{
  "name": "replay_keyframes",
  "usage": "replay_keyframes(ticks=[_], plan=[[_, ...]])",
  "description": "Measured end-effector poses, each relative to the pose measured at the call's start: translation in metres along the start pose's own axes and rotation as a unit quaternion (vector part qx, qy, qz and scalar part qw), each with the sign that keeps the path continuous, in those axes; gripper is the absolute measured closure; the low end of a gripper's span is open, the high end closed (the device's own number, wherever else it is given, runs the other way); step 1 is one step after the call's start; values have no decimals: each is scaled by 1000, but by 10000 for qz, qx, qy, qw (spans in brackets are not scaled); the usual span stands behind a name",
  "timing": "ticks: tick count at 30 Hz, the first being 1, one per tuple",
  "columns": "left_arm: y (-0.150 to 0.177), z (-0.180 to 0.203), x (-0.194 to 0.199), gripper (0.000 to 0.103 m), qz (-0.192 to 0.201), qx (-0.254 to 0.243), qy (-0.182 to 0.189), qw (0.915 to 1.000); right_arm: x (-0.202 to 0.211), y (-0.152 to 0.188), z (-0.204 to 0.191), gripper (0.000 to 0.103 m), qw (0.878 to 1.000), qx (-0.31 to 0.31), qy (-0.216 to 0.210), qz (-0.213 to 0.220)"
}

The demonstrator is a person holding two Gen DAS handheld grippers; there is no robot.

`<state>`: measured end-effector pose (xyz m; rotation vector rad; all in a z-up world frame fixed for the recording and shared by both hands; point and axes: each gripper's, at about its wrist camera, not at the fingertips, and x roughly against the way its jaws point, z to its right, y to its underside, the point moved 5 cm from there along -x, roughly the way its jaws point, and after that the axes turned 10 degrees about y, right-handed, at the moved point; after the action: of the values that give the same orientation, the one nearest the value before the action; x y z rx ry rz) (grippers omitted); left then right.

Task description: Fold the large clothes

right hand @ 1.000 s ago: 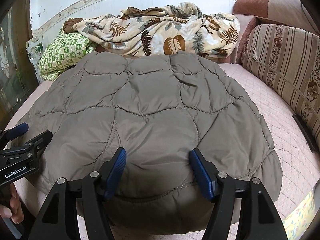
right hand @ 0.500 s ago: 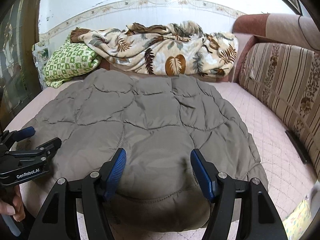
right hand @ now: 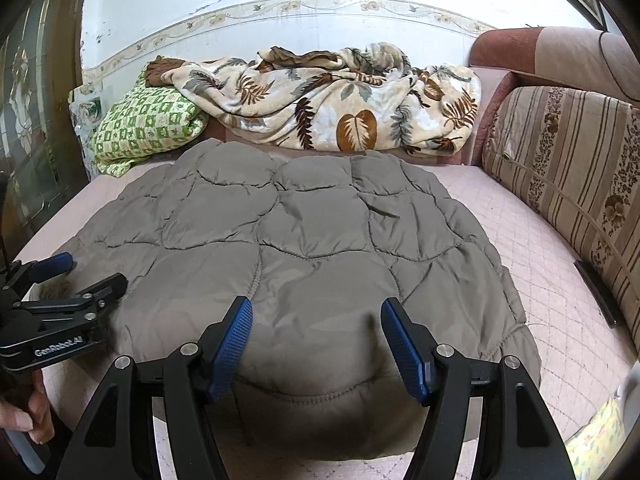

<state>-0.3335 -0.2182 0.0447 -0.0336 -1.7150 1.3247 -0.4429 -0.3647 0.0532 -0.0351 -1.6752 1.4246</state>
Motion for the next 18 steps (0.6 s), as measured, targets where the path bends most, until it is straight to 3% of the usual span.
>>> replay_keyframes(ticks=[7,18], plan=[[1,2,-2,12,5,160,132,9998,31,6,21,32,9993,-171,199,273],[9,23,12,12,180,30,220,9996,54,29,58,31,9978,-539,329,179]])
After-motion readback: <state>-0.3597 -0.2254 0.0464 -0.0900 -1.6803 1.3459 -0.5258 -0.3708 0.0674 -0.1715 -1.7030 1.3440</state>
